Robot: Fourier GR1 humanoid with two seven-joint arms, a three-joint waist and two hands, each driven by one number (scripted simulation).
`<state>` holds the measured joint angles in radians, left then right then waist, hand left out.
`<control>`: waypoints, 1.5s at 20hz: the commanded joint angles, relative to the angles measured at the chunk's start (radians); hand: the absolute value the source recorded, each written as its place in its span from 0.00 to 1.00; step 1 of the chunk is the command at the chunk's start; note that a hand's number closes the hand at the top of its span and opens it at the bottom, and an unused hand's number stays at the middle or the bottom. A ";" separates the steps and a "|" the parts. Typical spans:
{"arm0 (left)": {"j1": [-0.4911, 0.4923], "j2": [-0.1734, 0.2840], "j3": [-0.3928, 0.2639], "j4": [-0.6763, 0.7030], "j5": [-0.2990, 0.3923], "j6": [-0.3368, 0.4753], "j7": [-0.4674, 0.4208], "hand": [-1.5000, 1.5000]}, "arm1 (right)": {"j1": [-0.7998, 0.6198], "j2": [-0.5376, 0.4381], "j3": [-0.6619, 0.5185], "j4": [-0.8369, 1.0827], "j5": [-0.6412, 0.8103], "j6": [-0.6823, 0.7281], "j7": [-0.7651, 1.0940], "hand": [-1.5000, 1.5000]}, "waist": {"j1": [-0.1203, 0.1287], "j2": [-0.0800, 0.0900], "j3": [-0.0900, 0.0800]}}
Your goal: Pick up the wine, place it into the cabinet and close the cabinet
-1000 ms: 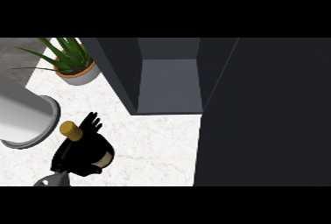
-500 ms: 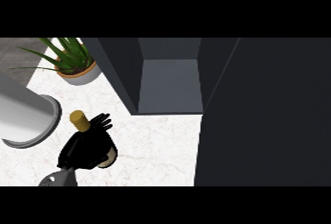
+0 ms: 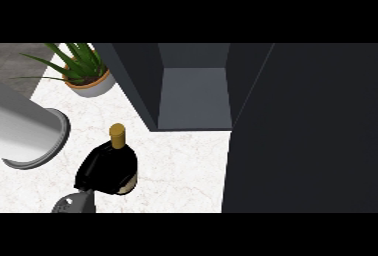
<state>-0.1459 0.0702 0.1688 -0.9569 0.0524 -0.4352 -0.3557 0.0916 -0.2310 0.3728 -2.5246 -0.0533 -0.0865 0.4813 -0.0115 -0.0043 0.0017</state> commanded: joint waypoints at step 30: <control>0.118 -0.070 -0.396 -0.657 0.258 0.590 0.090 1.00 | 0.115 -0.007 -0.044 -0.185 -0.109 0.058 0.006 0.00 | -0.002 0.001 -0.001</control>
<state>0.0157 0.0003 -0.1519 -1.5643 0.3085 0.0510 -0.3201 0.1410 -0.2175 0.3559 -2.5167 -0.0653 -0.0462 0.4350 -0.0123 -0.0062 0.0009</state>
